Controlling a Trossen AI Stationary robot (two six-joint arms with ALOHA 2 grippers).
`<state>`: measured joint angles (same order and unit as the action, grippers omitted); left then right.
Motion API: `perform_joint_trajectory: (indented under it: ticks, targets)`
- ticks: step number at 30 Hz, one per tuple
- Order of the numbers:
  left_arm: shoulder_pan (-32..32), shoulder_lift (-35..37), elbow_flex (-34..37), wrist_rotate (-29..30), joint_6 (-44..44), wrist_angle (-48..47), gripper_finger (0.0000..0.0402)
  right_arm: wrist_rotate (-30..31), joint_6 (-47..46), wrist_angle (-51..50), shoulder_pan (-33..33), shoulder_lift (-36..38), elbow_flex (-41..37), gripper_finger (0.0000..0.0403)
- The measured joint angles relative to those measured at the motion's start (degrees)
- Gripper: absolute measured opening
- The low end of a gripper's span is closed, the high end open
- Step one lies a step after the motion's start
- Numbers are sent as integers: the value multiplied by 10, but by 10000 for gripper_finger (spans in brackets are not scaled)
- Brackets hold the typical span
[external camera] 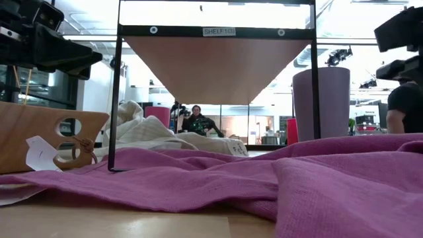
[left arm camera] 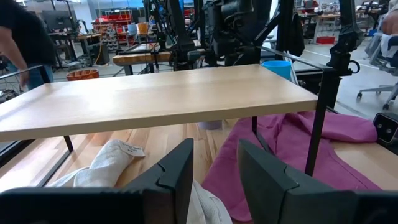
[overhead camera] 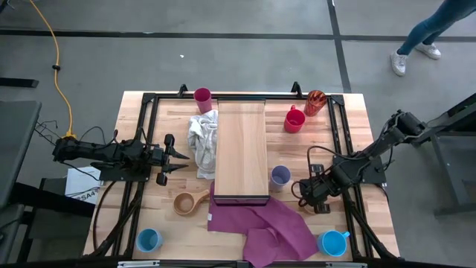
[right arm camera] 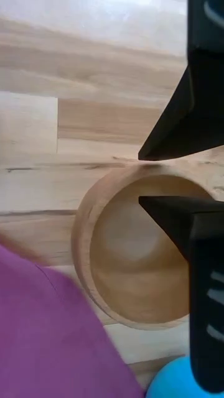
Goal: Stack small to large cups/mugs on shelf
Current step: Put the right brown mug on the shelf
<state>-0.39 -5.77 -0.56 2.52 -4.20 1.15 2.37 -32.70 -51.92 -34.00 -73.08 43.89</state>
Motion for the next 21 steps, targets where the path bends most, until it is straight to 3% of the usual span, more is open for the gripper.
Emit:
perform_joint_trajectory:
  ticks: [21]
  targets:
    - [0, 0, 0, 0, 0, 0, 111, 16, -5, 8, 0, 0, -9, 94]
